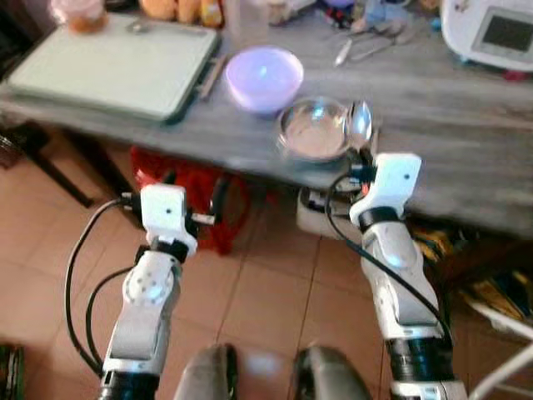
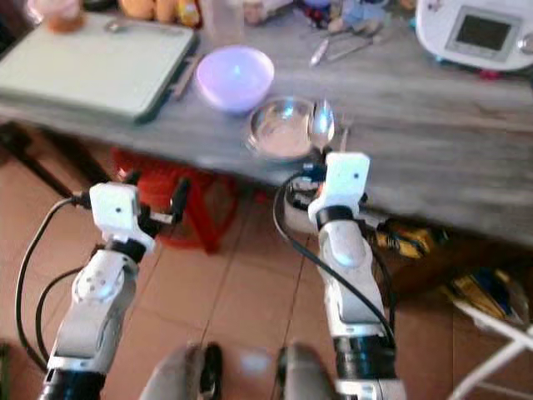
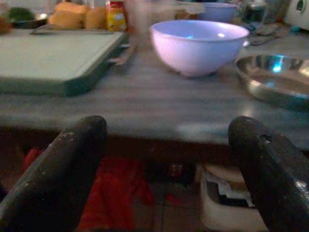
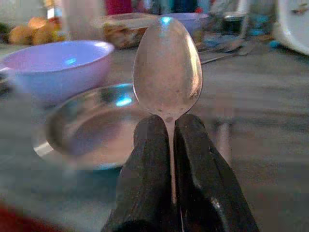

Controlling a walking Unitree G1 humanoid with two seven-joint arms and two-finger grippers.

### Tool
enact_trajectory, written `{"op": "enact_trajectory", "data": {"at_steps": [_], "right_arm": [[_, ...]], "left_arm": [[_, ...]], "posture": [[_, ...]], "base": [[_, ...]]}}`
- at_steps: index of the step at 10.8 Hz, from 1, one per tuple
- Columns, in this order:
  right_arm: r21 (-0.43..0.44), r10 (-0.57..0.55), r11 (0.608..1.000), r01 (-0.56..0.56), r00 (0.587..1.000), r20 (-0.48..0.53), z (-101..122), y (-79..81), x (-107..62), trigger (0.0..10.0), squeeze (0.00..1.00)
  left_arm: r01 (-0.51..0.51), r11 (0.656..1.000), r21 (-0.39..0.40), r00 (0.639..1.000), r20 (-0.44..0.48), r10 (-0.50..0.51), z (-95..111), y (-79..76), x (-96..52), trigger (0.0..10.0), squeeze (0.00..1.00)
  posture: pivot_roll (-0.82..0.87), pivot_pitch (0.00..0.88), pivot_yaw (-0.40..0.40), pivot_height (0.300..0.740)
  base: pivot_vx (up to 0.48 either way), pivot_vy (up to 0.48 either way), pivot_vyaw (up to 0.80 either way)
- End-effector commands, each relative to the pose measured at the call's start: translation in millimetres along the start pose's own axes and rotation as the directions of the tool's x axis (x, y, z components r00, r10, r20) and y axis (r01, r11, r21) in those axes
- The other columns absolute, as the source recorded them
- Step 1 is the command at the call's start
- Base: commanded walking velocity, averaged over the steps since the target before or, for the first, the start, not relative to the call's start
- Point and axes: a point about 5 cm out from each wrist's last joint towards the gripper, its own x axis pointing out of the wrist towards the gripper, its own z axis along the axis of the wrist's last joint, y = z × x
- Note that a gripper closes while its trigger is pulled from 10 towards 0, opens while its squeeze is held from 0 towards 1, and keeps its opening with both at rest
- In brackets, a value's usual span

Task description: Setting the table

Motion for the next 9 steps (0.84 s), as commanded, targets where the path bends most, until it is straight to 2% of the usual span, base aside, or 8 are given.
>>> {"op": "enact_trajectory", "data": {"at_steps": [1, 3, 5, 7, 9], "right_arm": [[-0.010, -0.039, 0.999, 0.039, 0.999, 0.002, -1, -11.0, -2.4, 10.0, 0.00], [-0.012, -0.053, 0.999, 0.053, 0.999, 0.008, 0, -12.5, -1.8, 10.0, 0.00], [-0.008, -0.072, 0.997, 0.072, 0.997, 0.003, 0, -15.2, -2.4, 10.0, 0.00], [-0.002, -0.080, 0.997, 0.080, 0.997, -0.004, -2, -16.9, -1.6, 10.0, 0.00], [0.075, -0.114, 0.990, 0.118, 0.992, -0.050, -5, -25.0, 3.6, 10.0, 0.00]], "left_arm": [[0.013, 0.999, -0.037, 1.000, 0.010, -0.013, 2, -7.1, -1.6, 10.0, 0.00], [-0.004, 0.999, -0.034, 1.000, 0.012, 0.005, 3, -3.3, -4.7, 10.0, 0.00], [-0.021, 0.999, -0.032, 1.000, 0.007, 0.022, 3, 1.7, -9.3, 10.0, 0.00], [-0.029, 0.999, -0.022, 1.000, -0.006, 0.029, 2, 4.1, -13.3, 10.0, 0.00], [-0.040, 0.999, -0.001, 0.999, -0.033, 0.040, -1, 10.0, -19.5, 10.0, 0.00]], "posture": [[-0.05, 0.182, 0.011, 0.740], [-0.05, 0.187, 0.010, 0.740], [-0.04, 0.192, 0.009, 0.740], [-0.03, 0.211, 0.013, 0.740], [-0.03, 0.225, 0.018, 0.740]], "base": [[0.000, 0.000, -0.53], [0.000, 0.000, 0.00], [0.000, 0.000, -0.74], [0.000, 0.000, 0.00], [0.000, 0.000, 0.00]]}}
